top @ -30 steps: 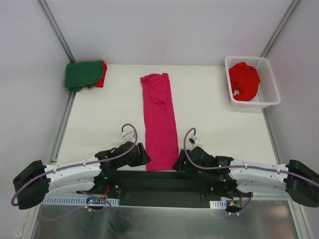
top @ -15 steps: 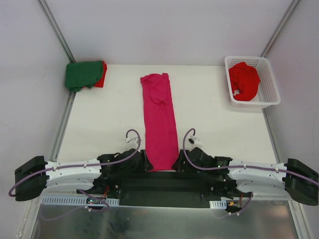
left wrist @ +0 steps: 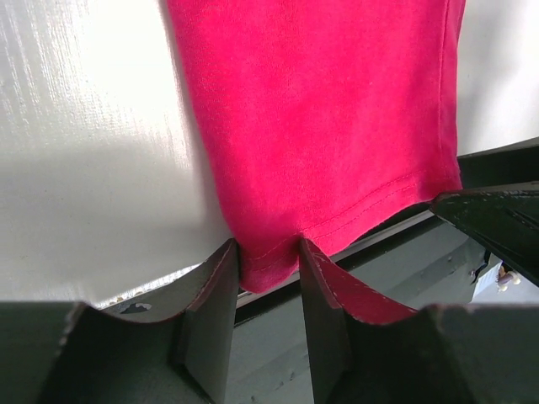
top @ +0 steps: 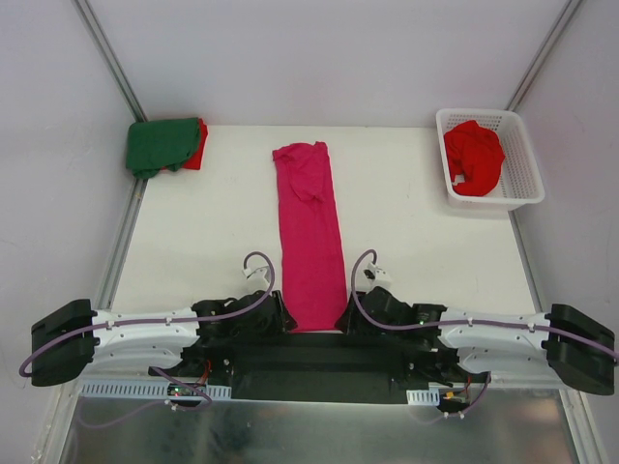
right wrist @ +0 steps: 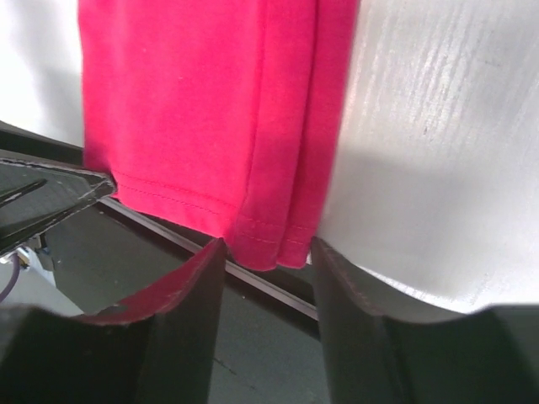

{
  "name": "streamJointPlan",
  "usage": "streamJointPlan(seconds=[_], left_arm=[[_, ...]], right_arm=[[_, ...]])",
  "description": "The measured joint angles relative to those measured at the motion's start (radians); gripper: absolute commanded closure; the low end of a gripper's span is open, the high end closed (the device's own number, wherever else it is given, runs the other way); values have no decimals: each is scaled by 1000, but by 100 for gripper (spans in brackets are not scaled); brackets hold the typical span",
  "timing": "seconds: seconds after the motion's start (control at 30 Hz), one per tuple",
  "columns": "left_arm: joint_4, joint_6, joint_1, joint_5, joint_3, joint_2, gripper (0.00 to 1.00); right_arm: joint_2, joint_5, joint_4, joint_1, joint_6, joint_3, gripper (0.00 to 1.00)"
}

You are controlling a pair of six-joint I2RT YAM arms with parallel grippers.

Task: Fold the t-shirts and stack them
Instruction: Grab the bottom of the folded rectangular tshirt with both arms

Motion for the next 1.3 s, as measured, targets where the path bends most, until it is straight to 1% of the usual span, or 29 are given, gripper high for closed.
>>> streamJointPlan(seconds=[0.07, 0.2, 0.27, 0.3, 0.33, 0.37, 0.5, 0.83, 1.03, 1.3], left_arm=[[0, -2, 0, -3, 0, 0, 67], [-1, -1, 0, -11, 0, 0, 69], [-3, -1, 0, -13, 0, 0, 69], [-4, -1, 0, -14, 0, 0, 69], [-5, -1, 0, -15, 0, 0, 69], [-6, -2, 0, -15, 0, 0, 69], [-6, -1, 0, -18, 0, 0, 69], [-7, -2, 0, -19, 0, 0, 70], [-7, -2, 0, -19, 0, 0, 71], [-6, -2, 0, -19, 0, 4, 72]], right_arm=[[14, 0, 0, 0, -1, 4, 60], [44, 0, -3, 0, -4, 19, 66], [57, 0, -4, 0, -5, 24, 65], [63, -1, -4, 0, -4, 28, 63], [67, -1, -4, 0, -5, 31, 59], [71, -2, -3, 1, -5, 34, 51], [72, -4, 4, 1, -6, 44, 46], [23, 16, -32, 2, -2, 31, 45], [-38, 38, -40, 2, 11, -7, 48], [-35, 51, -43, 2, 15, -8, 51]])
